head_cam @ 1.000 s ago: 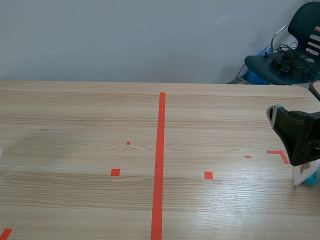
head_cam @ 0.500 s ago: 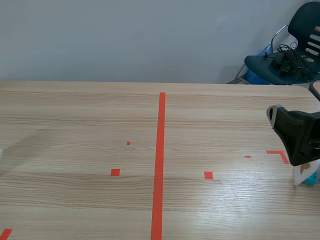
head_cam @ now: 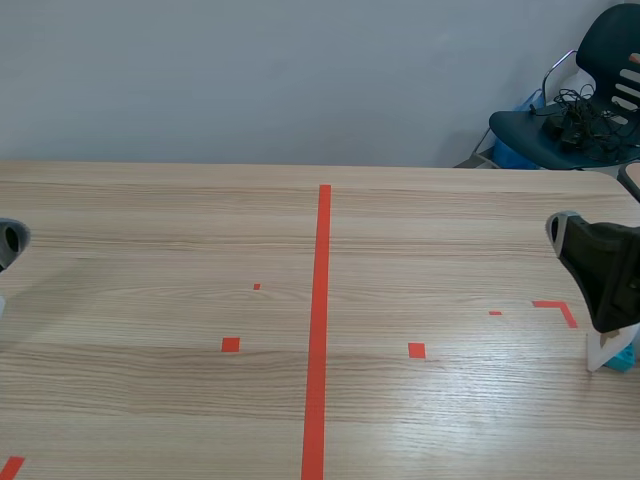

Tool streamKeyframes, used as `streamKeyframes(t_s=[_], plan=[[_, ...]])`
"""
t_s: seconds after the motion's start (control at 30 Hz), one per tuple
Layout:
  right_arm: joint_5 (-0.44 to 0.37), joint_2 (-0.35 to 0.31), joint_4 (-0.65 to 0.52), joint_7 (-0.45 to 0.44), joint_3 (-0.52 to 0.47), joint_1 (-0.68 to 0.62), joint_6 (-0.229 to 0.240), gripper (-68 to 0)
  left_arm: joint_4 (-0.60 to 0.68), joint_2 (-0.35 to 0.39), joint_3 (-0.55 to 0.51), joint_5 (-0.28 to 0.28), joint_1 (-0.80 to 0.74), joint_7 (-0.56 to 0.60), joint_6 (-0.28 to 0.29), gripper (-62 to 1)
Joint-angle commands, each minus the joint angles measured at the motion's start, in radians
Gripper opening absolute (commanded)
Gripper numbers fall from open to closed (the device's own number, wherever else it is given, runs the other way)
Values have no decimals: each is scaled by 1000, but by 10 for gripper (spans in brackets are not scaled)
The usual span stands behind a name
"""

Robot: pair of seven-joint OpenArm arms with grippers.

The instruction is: Do the leaf sorting experiment

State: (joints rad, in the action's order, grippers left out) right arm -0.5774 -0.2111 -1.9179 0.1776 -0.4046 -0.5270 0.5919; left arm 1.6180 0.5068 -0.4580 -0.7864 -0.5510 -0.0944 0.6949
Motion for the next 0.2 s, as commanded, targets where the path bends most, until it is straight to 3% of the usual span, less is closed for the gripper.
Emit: streamKeyframes(t_s=[0.0, 0.17], plan=[[-19, -13, -2, -14, -10, 9, 3, 4, 0, 17, 2, -11, 14, 23, 1, 14], [-18, -13, -2, -14, -10, 9, 3, 4, 0, 17, 3, -11, 14, 23, 1, 14]])
